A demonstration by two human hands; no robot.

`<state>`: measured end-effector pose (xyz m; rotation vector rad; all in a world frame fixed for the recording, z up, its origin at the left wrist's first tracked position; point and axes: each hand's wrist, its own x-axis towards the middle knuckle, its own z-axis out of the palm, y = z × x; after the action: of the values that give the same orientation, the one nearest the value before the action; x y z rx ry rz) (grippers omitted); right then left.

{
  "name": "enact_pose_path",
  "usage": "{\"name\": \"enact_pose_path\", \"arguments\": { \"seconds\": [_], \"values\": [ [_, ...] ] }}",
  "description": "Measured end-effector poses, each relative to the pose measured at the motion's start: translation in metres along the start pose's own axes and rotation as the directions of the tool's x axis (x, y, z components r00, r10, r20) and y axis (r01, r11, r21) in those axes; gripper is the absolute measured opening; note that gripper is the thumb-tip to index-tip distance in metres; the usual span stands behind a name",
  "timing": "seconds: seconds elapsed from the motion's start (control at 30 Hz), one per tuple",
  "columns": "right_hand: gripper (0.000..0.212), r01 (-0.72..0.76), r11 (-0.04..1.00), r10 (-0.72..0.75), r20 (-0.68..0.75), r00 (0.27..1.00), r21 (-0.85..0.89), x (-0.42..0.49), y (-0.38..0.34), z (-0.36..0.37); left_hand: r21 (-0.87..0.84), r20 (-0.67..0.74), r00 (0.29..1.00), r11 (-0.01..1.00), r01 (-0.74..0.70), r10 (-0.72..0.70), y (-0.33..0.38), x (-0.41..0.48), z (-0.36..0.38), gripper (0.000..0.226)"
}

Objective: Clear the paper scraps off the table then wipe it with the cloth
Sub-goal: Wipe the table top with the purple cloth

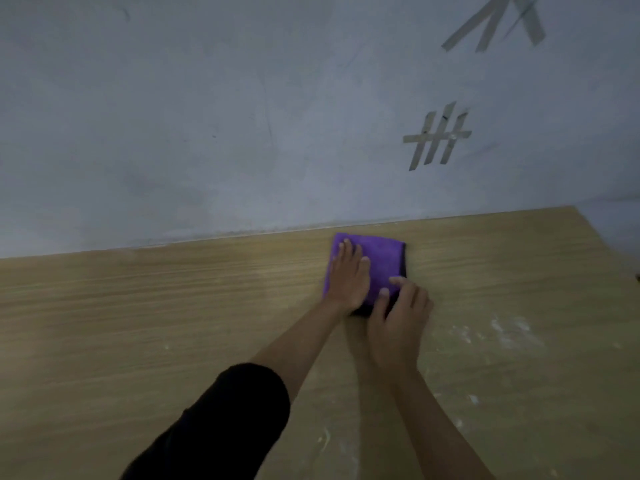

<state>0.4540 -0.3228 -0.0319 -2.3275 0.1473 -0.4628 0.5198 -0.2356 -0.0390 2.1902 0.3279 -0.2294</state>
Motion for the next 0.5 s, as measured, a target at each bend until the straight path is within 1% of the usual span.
{"name": "enact_pose_path", "arguments": {
  "seconds": [0.03,0.07,0.1,0.13,0.17,0.2,0.23,0.3,0.37,0.4,0.43,0.5],
  "values": [
    [0.025,0.069,0.987,-0.074,-0.030,0.997,-0.145,0.003,-0.002,0.000,-0.155,0.000,1.000,0.988,-0.020,0.020,0.003,-0.008,0.002,0.045],
    [0.032,0.144,0.962,-0.144,0.013,0.989,-0.231,0.004,-0.003,0.003,-0.279,-0.030,0.999,0.960,-0.027,0.020,0.003,-0.017,0.001,0.043],
    [0.041,0.214,0.945,-0.188,0.127,0.974,-0.246,0.005,-0.003,0.005,-0.363,-0.086,0.996,0.931,-0.036,0.005,0.001,-0.024,-0.003,0.041],
    [0.053,0.258,0.941,-0.194,0.274,0.942,-0.218,0.005,-0.001,0.010,-0.413,-0.148,0.989,0.909,-0.060,-0.002,-0.004,-0.030,-0.009,0.039],
    [0.063,0.271,0.945,-0.176,0.417,0.892,-0.182,0.003,0.003,0.014,-0.416,-0.215,0.976,0.904,-0.099,0.008,-0.010,-0.036,-0.017,0.037],
    [0.069,0.278,0.948,-0.169,0.496,0.852,-0.153,0.001,0.010,0.017,-0.386,-0.272,0.962,0.913,-0.135,0.027,-0.019,-0.040,-0.025,0.036],
    [0.067,0.274,0.954,-0.179,0.502,0.846,-0.122,0.001,0.015,0.019,-0.334,-0.309,0.950,0.929,-0.157,0.049,-0.029,-0.044,-0.034,0.035],
    [0.047,0.230,0.971,-0.184,0.399,0.898,-0.071,0.006,0.020,0.020,-0.210,-0.365,0.928,0.964,-0.164,0.079,-0.051,-0.051,-0.057,0.036],
    [0.032,0.164,0.980,-0.117,0.334,0.935,-0.117,0.015,0.016,0.023,-0.085,-0.398,0.914,0.988,-0.128,0.084,-0.076,-0.058,-0.081,0.046],
    [0.028,0.141,0.978,-0.087,0.311,0.947,-0.155,0.019,0.008,0.023,-0.032,-0.415,0.907,0.995,-0.092,0.070,-0.088,-0.063,-0.092,0.051],
    [0.029,0.133,0.976,-0.082,0.275,0.958,-0.172,0.022,-0.005,0.024,0.006,-0.439,0.897,0.999,-0.049,0.047,-0.101,-0.068,-0.102,0.054],
    [0.034,0.174,0.974,-0.138,0.236,0.962,-0.142,0.014,-0.035,0.029,0.036,-0.508,0.861,0.999,0.029,-0.007,-0.123,-0.082,-0.117,0.055]
  ]
}}
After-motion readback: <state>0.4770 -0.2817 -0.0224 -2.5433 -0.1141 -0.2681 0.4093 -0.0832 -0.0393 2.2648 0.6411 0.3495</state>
